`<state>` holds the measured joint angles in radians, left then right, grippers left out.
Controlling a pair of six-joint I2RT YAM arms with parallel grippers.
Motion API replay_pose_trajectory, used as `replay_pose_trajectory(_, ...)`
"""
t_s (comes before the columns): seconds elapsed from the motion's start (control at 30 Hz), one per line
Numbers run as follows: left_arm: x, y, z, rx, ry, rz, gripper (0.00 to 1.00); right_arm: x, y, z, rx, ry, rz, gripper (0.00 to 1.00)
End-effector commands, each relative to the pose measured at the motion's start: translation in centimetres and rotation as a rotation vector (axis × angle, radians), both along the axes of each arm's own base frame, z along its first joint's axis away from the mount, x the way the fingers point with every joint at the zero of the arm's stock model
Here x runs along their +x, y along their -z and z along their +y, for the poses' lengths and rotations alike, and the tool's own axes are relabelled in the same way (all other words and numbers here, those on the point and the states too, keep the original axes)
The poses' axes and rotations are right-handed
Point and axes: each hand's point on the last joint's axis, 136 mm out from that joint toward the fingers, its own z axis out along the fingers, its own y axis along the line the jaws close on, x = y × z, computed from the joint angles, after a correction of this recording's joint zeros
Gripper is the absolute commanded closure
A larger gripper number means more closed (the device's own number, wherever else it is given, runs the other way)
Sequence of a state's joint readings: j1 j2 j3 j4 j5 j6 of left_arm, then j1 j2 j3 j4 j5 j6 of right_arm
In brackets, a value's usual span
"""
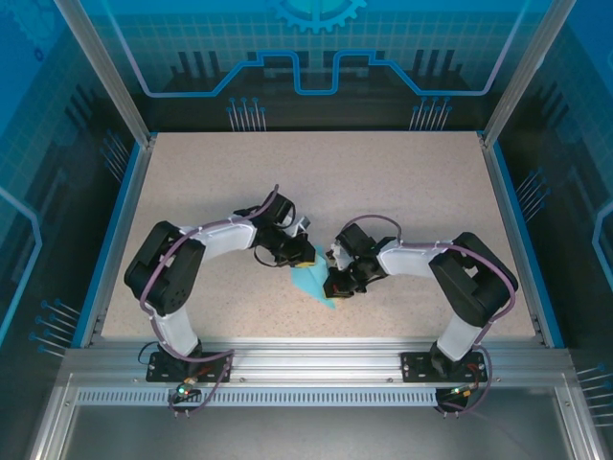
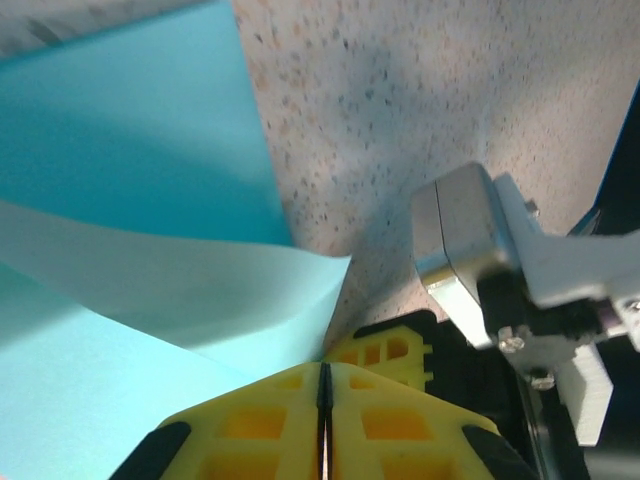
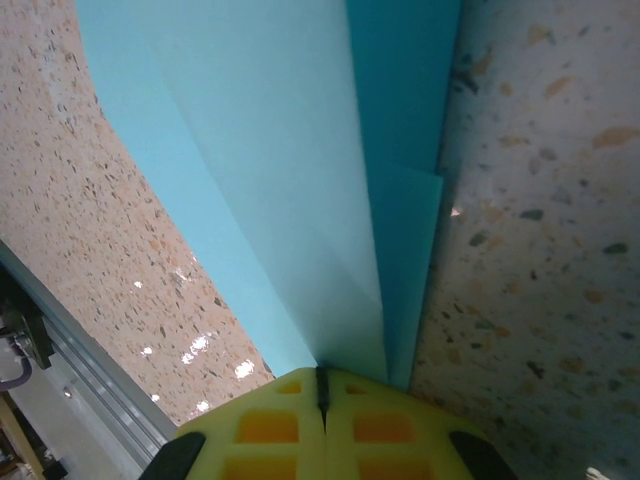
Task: Fold a paper plane with a square sheet of paper (fold left side to right side)
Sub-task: Fourth fold the wing at the center of the table.
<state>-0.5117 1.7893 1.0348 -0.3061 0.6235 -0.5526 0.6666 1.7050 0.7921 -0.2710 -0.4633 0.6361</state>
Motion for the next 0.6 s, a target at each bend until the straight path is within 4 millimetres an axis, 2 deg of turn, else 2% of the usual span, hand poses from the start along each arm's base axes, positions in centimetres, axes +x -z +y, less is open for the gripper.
replay_pose_trajectory(0.0,-1.3,0.3,-1.4,-0.055,0.084,0.008,0.9,-1.8,3.7,-3.7,-0.175,0.029,0.084,1.0)
replay_pose_trajectory(0.57,-2.9,3.6,-1.9,-0.052,0.167,0.053,0.98,-1.9,4.1,-4.0,-0.194,0.021,0.09,1.0)
